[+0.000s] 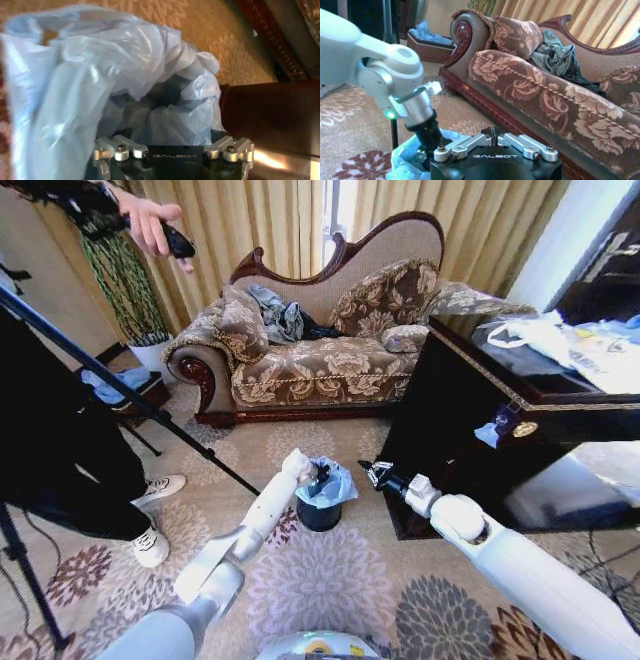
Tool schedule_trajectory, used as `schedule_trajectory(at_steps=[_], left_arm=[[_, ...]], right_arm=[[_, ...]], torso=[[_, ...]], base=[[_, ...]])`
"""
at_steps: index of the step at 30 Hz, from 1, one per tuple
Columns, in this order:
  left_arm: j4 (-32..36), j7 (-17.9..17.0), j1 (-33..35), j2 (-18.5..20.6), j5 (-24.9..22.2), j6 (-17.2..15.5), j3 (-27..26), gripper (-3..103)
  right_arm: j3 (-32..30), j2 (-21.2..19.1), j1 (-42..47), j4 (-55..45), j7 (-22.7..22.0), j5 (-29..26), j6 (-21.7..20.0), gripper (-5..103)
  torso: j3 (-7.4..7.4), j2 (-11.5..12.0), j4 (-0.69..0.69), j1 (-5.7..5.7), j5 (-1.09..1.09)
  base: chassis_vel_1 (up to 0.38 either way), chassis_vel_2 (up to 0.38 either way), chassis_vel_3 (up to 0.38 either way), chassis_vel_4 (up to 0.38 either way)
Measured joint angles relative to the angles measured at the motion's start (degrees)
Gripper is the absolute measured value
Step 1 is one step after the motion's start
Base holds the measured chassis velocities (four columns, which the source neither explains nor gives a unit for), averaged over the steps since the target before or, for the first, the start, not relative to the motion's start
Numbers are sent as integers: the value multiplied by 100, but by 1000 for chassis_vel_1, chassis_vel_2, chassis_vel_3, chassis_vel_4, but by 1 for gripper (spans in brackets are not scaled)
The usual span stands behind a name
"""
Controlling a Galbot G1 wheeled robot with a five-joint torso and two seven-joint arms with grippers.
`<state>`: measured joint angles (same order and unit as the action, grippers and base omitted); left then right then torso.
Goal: Place a garbage bag over the trash bin.
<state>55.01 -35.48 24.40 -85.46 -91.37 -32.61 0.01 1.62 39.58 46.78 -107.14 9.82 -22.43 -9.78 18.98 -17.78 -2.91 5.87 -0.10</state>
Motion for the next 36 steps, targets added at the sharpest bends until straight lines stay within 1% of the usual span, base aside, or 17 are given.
schedule_trajectory(at_steps=[10,12,13,16,18,19,20,21,22,24,26,27,28,31,32,35,36], left_arm=[[907,-105,279,501,-410,-115,-315,100],[1422,-190,399,795,-692,-190,-373,100],[1422,-190,399,795,-692,-190,-373,100],[2423,-441,666,1297,-1297,-319,-462,100],[2590,-460,710,1382,-1382,-339,-476,100],[3004,-438,831,1589,-1455,-390,-508,100],[3269,-342,934,1765,-1362,-423,-525,100],[3602,-72,1101,2024,-1105,-442,-558,100],[3602,-72,1101,2024,-1105,-442,-558,100],[4107,460,1387,2519,-367,-420,-603,102],[4364,1045,1664,2992,633,-200,-605,93],[4364,1045,1664,2992,633,-200,-605,93],[4437,1457,1832,3209,1264,19,-618,88],[4548,2212,2110,3465,2227,647,-778,77],[4548,2212,2110,3465,2227,647,-778,77],[4694,2840,2495,3558,3094,1511,-1187,60],[4733,2968,2589,3565,3233,1721,-1311,60]], right_arm=[[-8,100,10,53,-71,2,114,0],[-9,110,11,14,-79,-104,115,0],[-9,110,11,14,-79,-104,115,0],[5,199,-98,48,-96,-333,-17,0],[9,217,-121,70,-88,-373,-58,0],[24,250,-152,99,-80,-464,-153,0],[46,282,-180,119,-88,-551,-240,0],[84,325,-212,156,-116,-638,-327,0],[84,325,-212,156,-116,-638,-327,0],[154,441,-250,246,-196,-753,-521,0],[204,638,-267,433,-294,-765,-730,0],[204,638,-267,433,-294,-765,-730,0],[235,817,-294,580,-360,-737,-881,0],[349,1162,-365,889,-429,-493,-1047,0],[349,1162,-365,889,-429,-493,-1047,0],[690,1575,-600,1249,-356,-14,-1179,0],[814,1680,-668,1333,-342,98,-1244,0]], torso=[[0,0,0,0,-1],[0,0,-1,0,-2],[0,0,-1,0,-2],[0,0,1,0,-2],[0,0,1,0,-2],[0,0,0,0,-1],[-1,0,-3,0,-2],[0,0,-3,0,-3],[0,0,-3,0,-3],[-1,0,0,-1,0],[-1,0,1,-1,-4],[-1,0,1,-1,-4],[0,0,2,-1,-4],[-1,0,-2,-1,-3],[-1,0,-2,-1,-3],[0,0,-1,-1,-2],[-1,0,1,-1,-2]], base=[[0,0,0,0],[0,0,0,0],[0,0,0,0],[0,0,0,0],[0,0,0,0],[0,0,0,0],[0,0,0,0],[0,0,0,0],[0,0,0,0],[0,0,0,0],[0,0,0,0],[0,0,0,0],[0,0,0,0],[0,0,0,0],[0,0,0,0],[0,0,0,0],[0,0,0,0]])
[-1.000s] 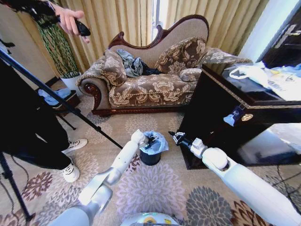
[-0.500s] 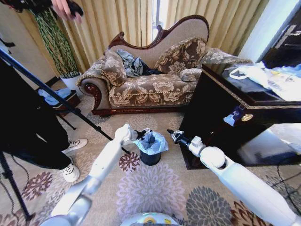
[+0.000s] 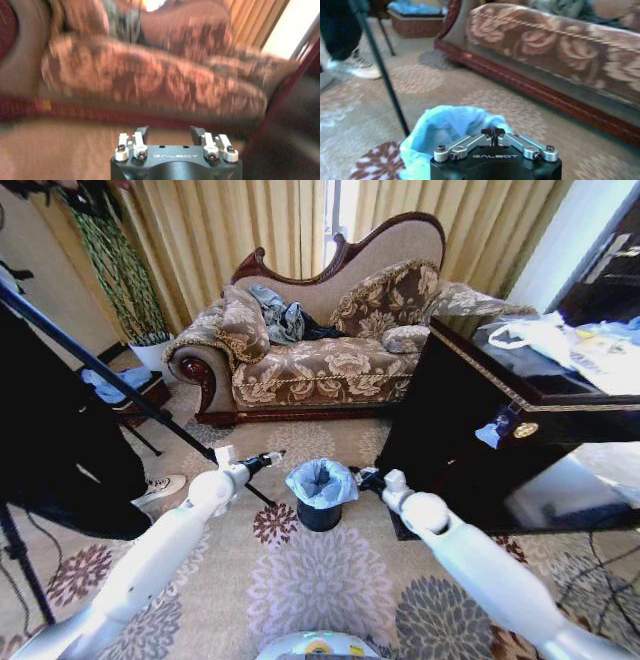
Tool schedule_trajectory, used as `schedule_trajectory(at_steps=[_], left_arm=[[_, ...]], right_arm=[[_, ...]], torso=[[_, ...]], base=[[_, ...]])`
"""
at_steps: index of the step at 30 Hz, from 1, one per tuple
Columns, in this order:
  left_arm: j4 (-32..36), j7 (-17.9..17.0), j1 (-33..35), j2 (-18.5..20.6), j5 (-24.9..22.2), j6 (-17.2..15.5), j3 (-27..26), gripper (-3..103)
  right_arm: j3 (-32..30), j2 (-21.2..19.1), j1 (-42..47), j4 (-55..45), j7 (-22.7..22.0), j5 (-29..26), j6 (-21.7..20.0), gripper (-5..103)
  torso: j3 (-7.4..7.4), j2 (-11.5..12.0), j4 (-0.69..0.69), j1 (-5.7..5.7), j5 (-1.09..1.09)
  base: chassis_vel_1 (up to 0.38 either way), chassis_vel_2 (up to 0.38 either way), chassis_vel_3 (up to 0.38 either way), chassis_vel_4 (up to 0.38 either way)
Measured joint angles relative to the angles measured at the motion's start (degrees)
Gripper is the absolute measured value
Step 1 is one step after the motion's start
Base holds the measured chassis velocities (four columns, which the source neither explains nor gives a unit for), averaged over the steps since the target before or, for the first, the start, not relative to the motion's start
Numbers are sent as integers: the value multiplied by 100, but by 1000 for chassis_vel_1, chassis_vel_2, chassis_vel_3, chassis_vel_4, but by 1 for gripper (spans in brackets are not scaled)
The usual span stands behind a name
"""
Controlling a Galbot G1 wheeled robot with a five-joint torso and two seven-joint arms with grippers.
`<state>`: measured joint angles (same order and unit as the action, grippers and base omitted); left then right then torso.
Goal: Place a garbage bag over the trash bin.
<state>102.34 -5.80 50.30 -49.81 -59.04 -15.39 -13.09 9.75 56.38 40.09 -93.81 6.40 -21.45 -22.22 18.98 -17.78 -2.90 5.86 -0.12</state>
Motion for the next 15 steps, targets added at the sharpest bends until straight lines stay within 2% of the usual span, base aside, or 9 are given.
schedule_trajectory(at_steps=[1,3,4,6,7,9,10,14,15], left_arm=[[0,0,0,0,0,0,0,60],[80,183,183,-33,184,458,-287,50],[80,183,183,-33,184,458,-287,50],[126,257,281,-134,253,725,-522,39],[126,257,281,-134,253,725,-522,39],[196,323,373,-220,304,885,-740,28],[196,323,373,-220,304,885,-740,28],[447,419,641,-260,335,1002,-1156,7],[447,419,641,-260,335,1002,-1156,7]], right_arm=[[0,0,0,0,0,0,0,0],[329,195,-162,188,18,249,-145,0],[329,195,-162,188,18,249,-145,0],[608,333,-386,358,106,496,-264,0],[608,333,-386,358,106,496,-264,0],[866,459,-663,603,267,829,-305,0],[866,459,-663,603,267,829,-305,0],[1335,758,-1246,1223,774,1644,-351,0],[1335,758,-1246,1223,774,1644,-351,0]], torso=[[0,0,0,0,0],[0,0,1,0,-2],[0,0,1,0,-2],[0,0,-2,0,2],[0,0,-2,0,2],[1,0,-4,0,1],[1,0,-4,0,1],[0,0,-1,1,2],[0,0,-1,1,2]], base=[[0,0,0,0],[0,0,0,0],[0,0,0,0],[0,0,0,0],[0,0,0,0],[0,0,0,0],[0,0,0,0],[0,0,0,0],[0,0,0,0]])
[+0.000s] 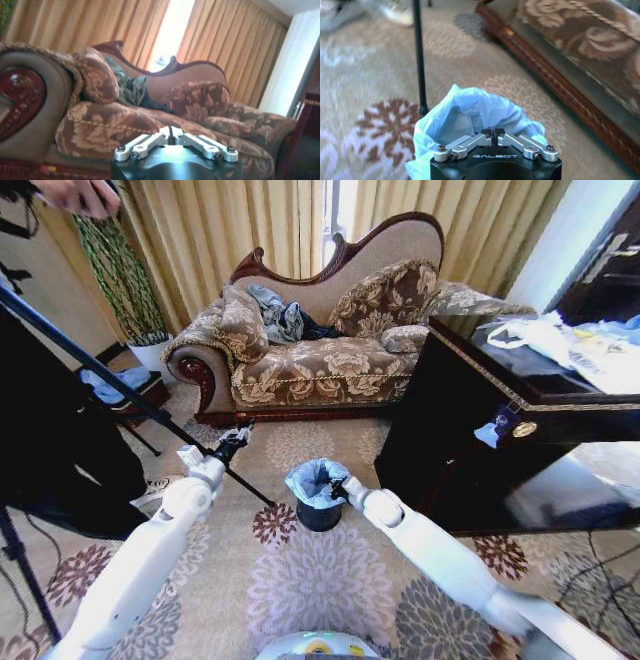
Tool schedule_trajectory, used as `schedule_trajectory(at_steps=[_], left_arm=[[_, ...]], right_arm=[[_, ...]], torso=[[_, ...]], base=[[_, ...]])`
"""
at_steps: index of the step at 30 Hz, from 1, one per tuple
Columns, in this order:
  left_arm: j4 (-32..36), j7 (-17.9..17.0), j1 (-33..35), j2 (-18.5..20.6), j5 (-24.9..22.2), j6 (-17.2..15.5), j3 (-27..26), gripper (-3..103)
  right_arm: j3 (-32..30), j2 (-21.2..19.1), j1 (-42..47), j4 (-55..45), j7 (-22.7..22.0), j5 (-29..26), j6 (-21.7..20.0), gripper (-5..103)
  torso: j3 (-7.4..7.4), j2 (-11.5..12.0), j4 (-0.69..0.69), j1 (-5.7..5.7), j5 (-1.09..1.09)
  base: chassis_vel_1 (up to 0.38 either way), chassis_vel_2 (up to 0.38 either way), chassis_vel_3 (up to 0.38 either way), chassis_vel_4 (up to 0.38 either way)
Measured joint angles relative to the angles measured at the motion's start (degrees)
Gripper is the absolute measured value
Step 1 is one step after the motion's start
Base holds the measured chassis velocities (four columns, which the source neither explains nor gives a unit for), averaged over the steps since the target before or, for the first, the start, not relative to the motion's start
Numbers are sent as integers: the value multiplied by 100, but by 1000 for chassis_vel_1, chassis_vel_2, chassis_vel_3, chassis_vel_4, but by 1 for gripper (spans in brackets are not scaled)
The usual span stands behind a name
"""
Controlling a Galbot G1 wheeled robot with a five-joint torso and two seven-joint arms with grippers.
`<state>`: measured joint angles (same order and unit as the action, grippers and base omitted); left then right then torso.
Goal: Place a garbage bag over the trash bin.
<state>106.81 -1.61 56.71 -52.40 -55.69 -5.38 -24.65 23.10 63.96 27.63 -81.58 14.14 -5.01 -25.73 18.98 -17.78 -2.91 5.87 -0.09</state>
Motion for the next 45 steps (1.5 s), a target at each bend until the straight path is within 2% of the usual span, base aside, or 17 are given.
schedule_trajectory(at_steps=[2,7,13,21,36,45], left_arm=[[85,10,155,-38,-16,33,-136,1],[140,39,353,-122,-27,102,-279,0],[143,45,425,-190,-72,142,-379,0],[95,52,376,-202,-151,193,-362,0],[29,97,224,-380,-171,246,-204,0],[90,141,217,-384,-285,279,-234,0]], right_arm=[[255,185,-295,314,263,415,-10,0],[635,594,-842,943,695,1088,-2,0],[1082,1005,-1330,1669,935,1317,-21,0],[1179,1138,-1460,2236,1032,1543,83,0],[1836,1068,-1684,2369,1269,1625,38,0],[2173,1439,-1977,2902,1541,2177,203,0]], torso=[[0,0,0,0,0],[0,0,1,0,-1],[0,0,0,0,0],[0,0,-1,0,0],[0,0,-1,0,0],[0,0,0,-1,-1]], base=[[0,0,0,0],[0,0,0,0],[0,0,0,0],[0,0,0,0],[0,0,0,0],[0,0,0,0]])
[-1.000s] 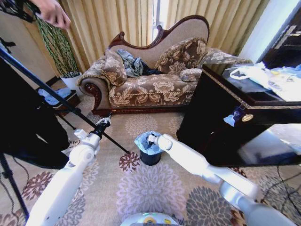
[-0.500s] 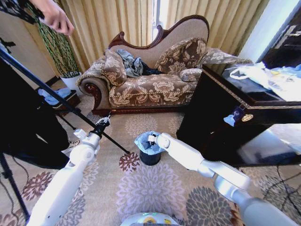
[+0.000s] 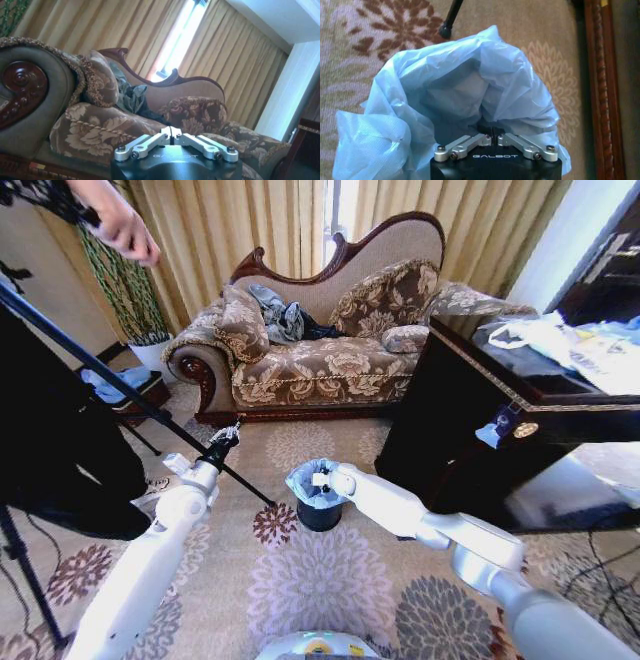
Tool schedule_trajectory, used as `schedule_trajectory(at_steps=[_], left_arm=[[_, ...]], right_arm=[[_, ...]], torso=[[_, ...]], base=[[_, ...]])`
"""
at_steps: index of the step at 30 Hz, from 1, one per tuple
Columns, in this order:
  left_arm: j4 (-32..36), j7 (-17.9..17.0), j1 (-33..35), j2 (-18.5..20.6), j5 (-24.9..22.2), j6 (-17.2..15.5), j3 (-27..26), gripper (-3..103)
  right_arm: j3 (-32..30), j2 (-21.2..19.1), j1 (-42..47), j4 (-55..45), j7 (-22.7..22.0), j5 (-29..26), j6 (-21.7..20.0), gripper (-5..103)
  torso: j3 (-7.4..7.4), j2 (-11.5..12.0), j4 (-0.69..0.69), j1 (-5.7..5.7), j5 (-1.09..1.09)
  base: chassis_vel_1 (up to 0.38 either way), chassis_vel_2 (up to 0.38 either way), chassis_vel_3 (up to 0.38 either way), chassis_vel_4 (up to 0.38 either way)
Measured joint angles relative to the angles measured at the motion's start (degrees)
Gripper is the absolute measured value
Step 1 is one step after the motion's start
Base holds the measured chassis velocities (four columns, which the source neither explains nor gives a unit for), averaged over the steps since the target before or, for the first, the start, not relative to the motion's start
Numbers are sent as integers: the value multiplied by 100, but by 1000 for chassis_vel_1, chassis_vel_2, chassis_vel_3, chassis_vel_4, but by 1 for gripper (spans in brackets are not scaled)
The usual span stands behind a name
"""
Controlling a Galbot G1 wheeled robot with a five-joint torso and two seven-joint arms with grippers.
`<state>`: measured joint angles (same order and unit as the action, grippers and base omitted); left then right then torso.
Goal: Place a garbage bag over the trash bin.
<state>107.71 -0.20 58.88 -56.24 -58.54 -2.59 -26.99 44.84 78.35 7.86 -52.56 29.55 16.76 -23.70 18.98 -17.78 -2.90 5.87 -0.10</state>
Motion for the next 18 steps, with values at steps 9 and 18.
schedule_trajectory(at_steps=[9,18], left_arm=[[-1,22,15,31,-33,30,-16,0],[-3,14,-24,3,-134,31,-16,0]], right_arm=[[-27,33,49,281,81,509,182,0],[11,-64,63,319,100,778,268,0]], torso=[[0,0,0,0,1],[0,0,-1,0,1]], base=[[0,0,0,0],[0,0,0,0]])
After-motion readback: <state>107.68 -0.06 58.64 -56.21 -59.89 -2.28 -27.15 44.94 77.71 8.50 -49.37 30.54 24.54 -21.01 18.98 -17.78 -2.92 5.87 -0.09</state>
